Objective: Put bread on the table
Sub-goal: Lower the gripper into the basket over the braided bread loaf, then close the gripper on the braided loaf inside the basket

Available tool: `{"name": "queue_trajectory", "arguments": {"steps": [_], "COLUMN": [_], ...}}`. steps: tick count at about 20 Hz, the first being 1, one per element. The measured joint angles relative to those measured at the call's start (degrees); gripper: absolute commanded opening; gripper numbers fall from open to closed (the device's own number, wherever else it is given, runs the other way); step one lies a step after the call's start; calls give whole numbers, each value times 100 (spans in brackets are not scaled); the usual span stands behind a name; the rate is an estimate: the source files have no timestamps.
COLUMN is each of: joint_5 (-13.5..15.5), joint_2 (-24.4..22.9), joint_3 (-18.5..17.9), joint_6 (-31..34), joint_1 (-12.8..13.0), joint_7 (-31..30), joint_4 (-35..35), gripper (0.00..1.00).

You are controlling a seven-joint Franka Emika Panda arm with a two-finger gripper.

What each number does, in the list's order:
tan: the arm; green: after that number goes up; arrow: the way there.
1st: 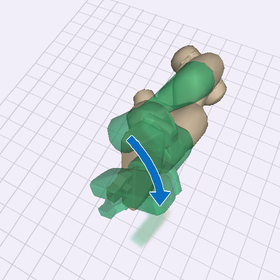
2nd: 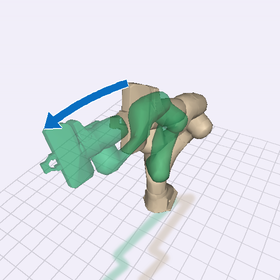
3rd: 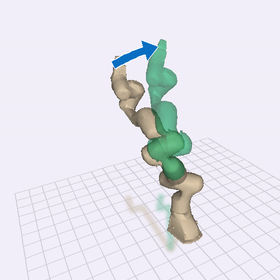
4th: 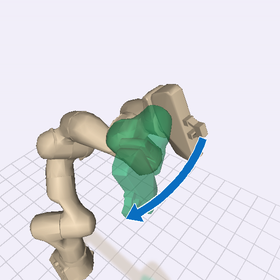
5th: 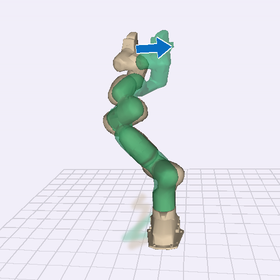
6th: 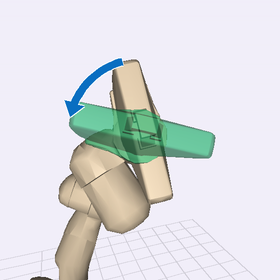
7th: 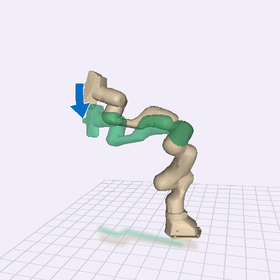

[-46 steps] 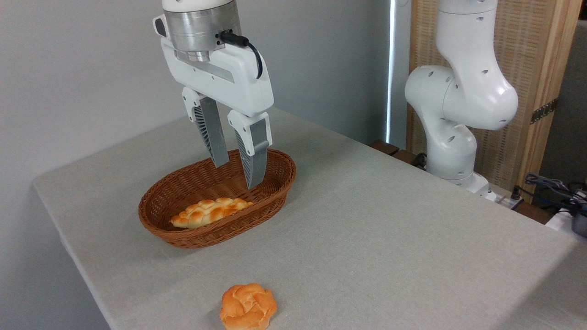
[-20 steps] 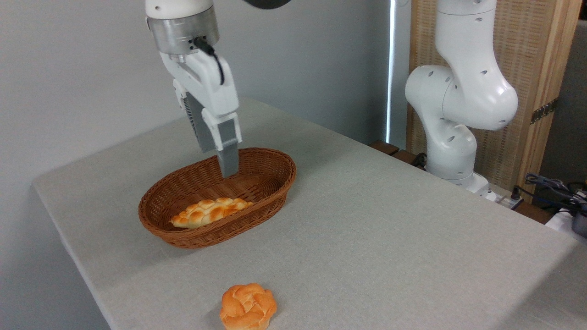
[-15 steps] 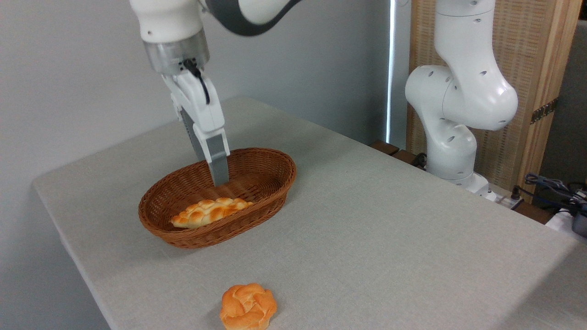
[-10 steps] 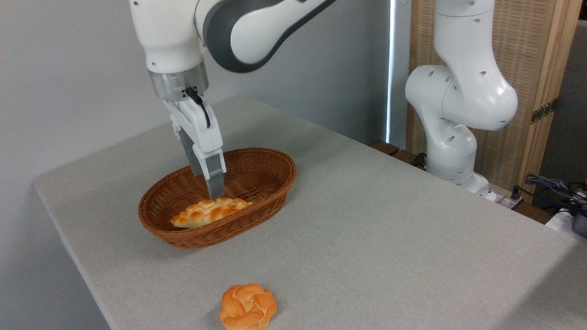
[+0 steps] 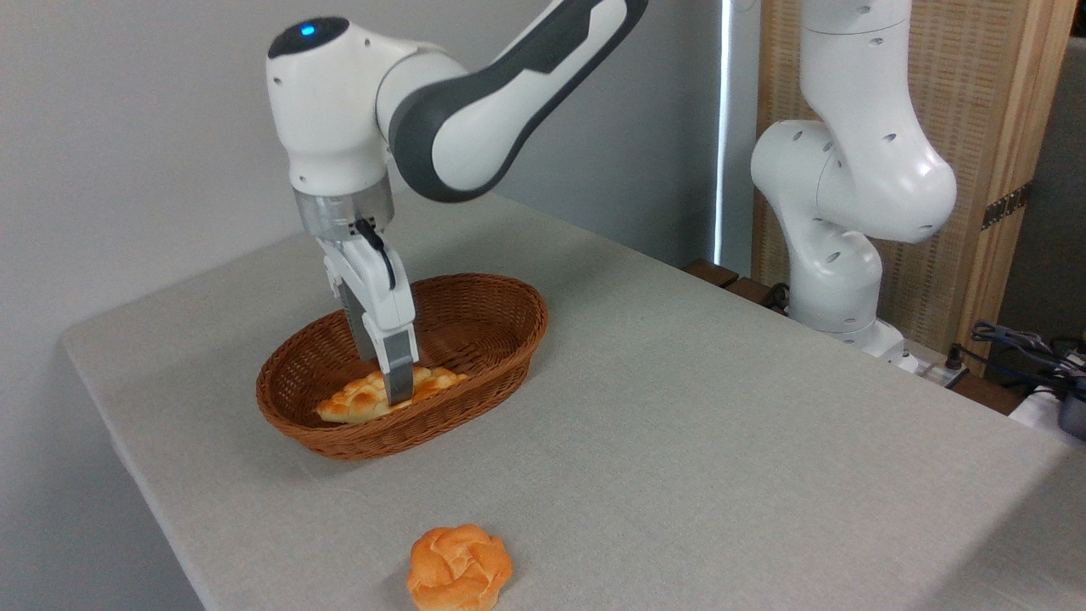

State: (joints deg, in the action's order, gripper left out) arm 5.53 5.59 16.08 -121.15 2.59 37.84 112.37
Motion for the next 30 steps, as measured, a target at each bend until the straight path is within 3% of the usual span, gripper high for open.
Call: {"name": "queue_trajectory", "arguments": {"steps": [12,28,29,30], "joint_5": [-172,-927,-937,-947], "joint_2": [39,62,64,67], "joint_3": [78,131,153,165], "joint_6": [-93,-92,-92,-92], "joint_1": [21,57,59,62], "joint_7": [2,468,469,469], "joint_4": [50,83,86,91], "gripper": [100,99,94,77]}}
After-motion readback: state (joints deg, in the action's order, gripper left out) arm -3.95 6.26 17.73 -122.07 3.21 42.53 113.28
